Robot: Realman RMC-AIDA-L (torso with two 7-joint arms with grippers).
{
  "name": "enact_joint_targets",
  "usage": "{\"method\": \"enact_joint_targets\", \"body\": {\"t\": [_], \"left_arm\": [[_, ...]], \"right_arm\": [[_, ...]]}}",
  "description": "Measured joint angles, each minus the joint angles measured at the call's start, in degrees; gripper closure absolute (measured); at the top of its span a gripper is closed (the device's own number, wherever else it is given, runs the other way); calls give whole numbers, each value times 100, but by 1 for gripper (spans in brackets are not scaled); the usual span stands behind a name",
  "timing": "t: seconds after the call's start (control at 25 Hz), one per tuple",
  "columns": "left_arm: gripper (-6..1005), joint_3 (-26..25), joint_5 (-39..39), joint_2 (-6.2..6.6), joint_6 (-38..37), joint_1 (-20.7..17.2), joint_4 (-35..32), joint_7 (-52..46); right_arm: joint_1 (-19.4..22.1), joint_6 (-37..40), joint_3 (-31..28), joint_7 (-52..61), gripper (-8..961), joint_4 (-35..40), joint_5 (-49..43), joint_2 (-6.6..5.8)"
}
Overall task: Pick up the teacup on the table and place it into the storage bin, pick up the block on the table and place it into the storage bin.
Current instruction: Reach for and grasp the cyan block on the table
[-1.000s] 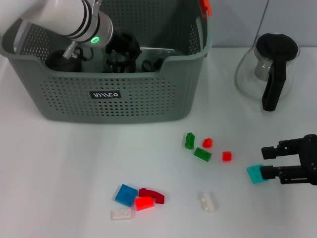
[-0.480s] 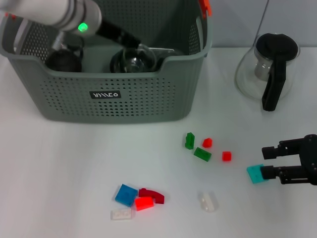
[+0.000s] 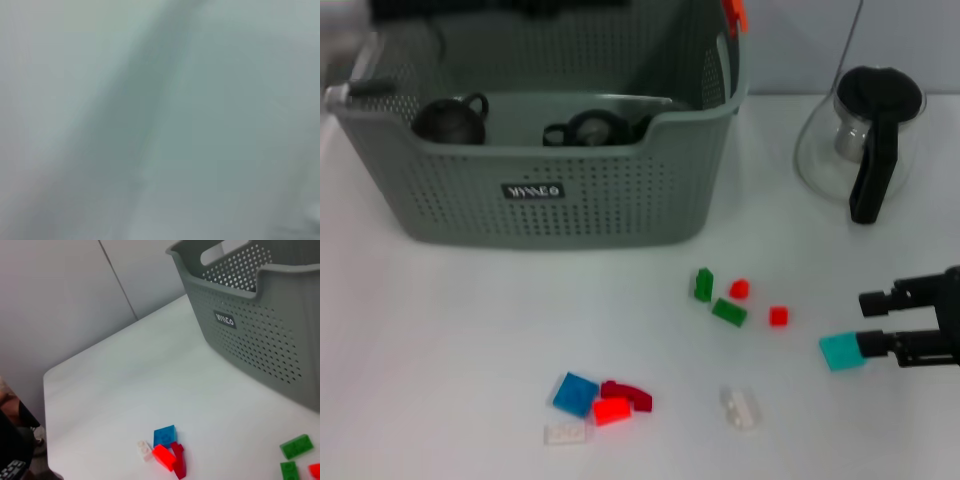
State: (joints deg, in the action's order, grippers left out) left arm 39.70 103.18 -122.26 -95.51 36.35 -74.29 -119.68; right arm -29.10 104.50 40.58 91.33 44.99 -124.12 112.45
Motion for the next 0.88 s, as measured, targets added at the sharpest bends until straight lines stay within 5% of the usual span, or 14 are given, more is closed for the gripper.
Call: {"method": "enact_joint_targets", "body": {"t": [0.2, 0.4, 0.64, 0.88], "left_arm": [[177, 195, -289, -170, -1469, -508, 148, 1259], [143, 1020, 419, -243, -1491, -880, 480, 2221], [149, 1197, 881, -249, -1104, -973, 1346, 2944], [144, 1113, 903, -245, -658, -987, 1829, 3268]], "right_arm": [[-10, 1, -7, 0, 340, 44, -110, -69], [-30, -43, -6, -14, 337, 314, -389, -95], [-231, -74, -14, 180, 318, 702, -866, -40], [-622, -88, 125, 147, 80, 868, -1645, 54]]}}
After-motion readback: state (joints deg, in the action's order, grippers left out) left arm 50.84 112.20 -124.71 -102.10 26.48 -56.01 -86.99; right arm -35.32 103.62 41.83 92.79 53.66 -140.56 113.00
